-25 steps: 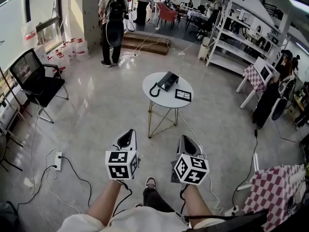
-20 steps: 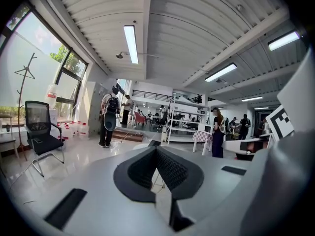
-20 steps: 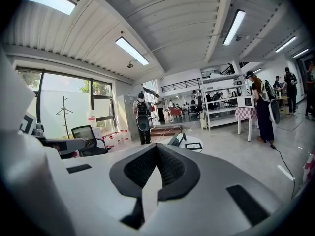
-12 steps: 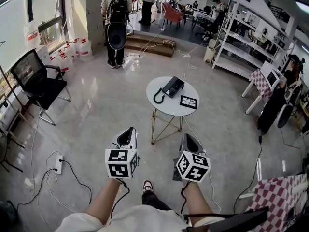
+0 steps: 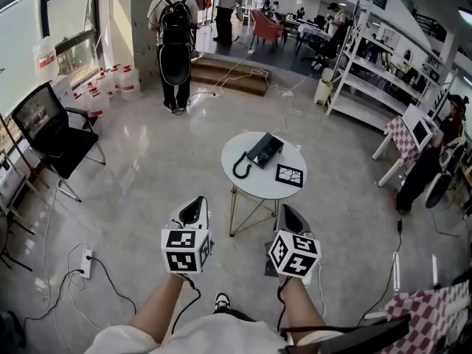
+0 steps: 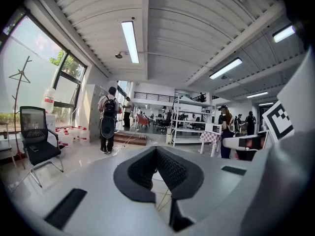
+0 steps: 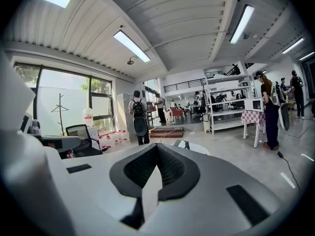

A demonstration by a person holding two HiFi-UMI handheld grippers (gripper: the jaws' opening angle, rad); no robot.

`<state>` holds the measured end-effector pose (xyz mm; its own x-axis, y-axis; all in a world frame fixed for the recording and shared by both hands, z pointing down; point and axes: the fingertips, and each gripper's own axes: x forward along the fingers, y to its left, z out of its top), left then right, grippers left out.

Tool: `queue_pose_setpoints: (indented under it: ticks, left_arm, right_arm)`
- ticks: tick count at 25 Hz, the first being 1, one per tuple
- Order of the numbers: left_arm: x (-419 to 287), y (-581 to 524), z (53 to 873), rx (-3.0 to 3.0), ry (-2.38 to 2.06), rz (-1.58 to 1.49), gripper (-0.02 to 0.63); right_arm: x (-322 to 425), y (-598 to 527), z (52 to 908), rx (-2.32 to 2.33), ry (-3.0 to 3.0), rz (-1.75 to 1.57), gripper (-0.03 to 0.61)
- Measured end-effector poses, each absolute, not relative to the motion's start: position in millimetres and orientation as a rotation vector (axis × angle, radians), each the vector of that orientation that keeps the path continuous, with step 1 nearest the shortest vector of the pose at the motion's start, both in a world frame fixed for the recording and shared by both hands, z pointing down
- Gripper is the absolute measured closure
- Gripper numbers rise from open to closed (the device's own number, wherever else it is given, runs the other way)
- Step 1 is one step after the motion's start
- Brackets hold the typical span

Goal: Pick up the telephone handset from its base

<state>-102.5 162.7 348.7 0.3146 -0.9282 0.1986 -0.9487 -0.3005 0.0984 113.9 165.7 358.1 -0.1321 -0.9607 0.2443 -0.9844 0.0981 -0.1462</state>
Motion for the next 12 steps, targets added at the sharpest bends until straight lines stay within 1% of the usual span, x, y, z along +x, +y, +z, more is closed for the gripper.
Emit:
queue_pose_setpoints:
  ticks: [12]
  left_arm:
    - [-98.3, 89.0, 352.0, 2.353, -1.73, 0.139, 0.606]
  right_arm:
    - [119.0, 89.9, 357.8, 1.988, -2.249, 0.422, 0.555]
